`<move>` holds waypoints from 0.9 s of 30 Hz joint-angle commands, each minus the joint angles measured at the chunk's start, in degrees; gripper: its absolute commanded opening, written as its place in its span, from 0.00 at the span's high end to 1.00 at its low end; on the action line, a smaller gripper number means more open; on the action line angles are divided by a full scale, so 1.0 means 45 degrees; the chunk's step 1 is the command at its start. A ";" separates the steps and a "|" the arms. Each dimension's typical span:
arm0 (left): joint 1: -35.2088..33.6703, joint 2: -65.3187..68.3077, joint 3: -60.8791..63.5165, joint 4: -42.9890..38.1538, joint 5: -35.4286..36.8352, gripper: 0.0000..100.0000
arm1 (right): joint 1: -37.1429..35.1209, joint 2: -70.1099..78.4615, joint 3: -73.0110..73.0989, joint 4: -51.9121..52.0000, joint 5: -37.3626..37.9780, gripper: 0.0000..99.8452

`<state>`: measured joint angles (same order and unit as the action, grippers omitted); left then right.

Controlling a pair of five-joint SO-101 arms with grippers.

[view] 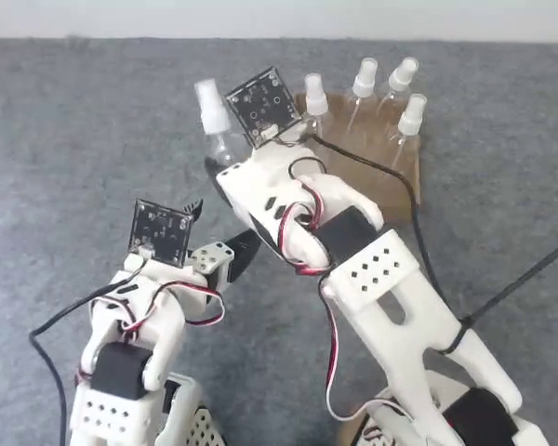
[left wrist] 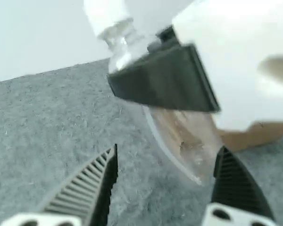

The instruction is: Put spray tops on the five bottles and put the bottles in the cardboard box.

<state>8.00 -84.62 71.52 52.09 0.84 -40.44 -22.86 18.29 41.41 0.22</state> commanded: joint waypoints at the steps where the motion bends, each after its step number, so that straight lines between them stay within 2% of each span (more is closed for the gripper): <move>1: 0.0020 -0.0195 0.0361 -0.0781 -0.0098 0.70 | -0.0127 -0.0889 -0.0918 0.1123 -0.0137 0.99; 13: 0.0020 -0.0195 0.0791 -0.1172 -0.0117 0.70 | -0.0107 -0.4679 -0.0899 0.4366 -0.0039 0.99; 16: 0.0000 -0.0215 0.0791 -0.1094 -0.0117 0.70 | 0.0615 -0.4835 -0.0703 0.4308 -0.0020 0.99; 19: -0.0488 -0.0313 0.0791 -0.0821 -0.0117 0.70 | 0.2198 -0.4581 0.0371 0.2745 0.0723 0.99; 22: -0.1758 -0.0313 0.0791 -0.0957 -0.0117 0.71 | 0.3722 -0.3956 0.2012 0.0264 0.1524 0.99; 25: -0.3145 -0.0274 0.0928 -0.1524 -0.0059 0.78 | 0.4640 -0.2999 0.3009 -0.1377 0.1680 0.99; 27: -0.3556 -0.0293 0.1280 -0.2071 -0.0039 0.83 | 0.4913 -0.2335 0.3184 -0.1924 0.1680 0.99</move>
<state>-5.45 -84.70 76.62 46.29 0.31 -21.80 -37.80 31.65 40.18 6.29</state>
